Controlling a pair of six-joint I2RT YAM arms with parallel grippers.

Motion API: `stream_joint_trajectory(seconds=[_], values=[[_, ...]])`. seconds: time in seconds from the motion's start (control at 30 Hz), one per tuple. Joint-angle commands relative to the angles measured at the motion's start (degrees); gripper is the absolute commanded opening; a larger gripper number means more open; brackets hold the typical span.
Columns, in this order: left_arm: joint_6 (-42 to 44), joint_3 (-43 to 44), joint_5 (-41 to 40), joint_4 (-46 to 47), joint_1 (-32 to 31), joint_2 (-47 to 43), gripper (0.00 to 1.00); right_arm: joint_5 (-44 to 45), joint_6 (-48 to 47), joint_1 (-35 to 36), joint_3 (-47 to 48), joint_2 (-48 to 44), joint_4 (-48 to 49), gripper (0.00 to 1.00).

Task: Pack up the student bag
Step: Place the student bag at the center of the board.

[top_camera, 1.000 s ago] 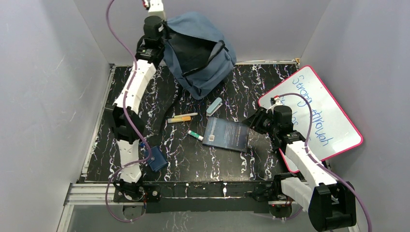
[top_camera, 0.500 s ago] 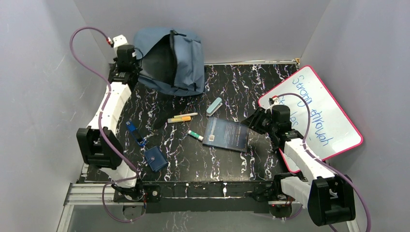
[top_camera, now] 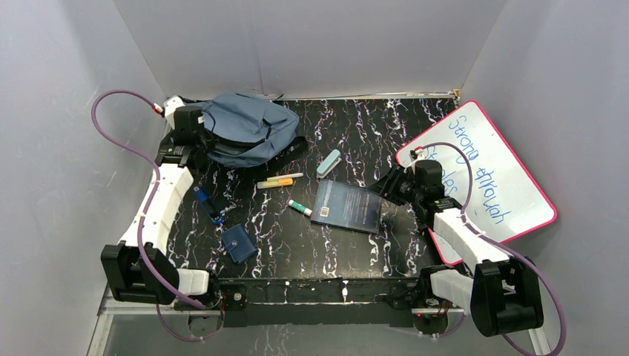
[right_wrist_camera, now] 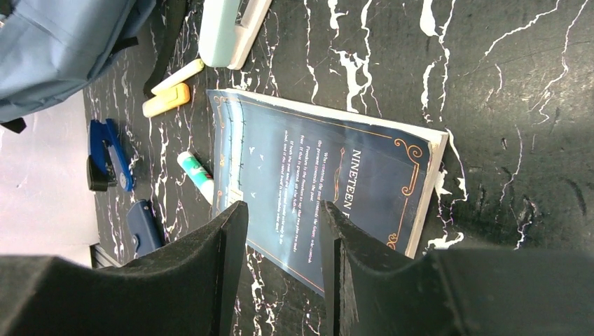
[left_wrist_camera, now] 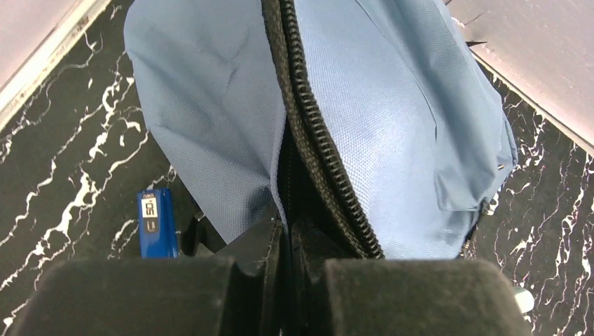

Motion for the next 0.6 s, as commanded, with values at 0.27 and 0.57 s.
stream_joint_trajectory(seconds=[0.27, 0.57], values=[[-2.39, -9.98, -1.45, -3.04, -0.26, -7.6, 0.29, -0.85, -0.3, 0.16, -0.15, 0.12, 3.03, 0.51], [2.6, -2.17, -8.5, -13.86, -0.26, -15.96, 0.65, 11.93, -3.48, 0.14, 2.72, -1.21, -9.78, 0.64]])
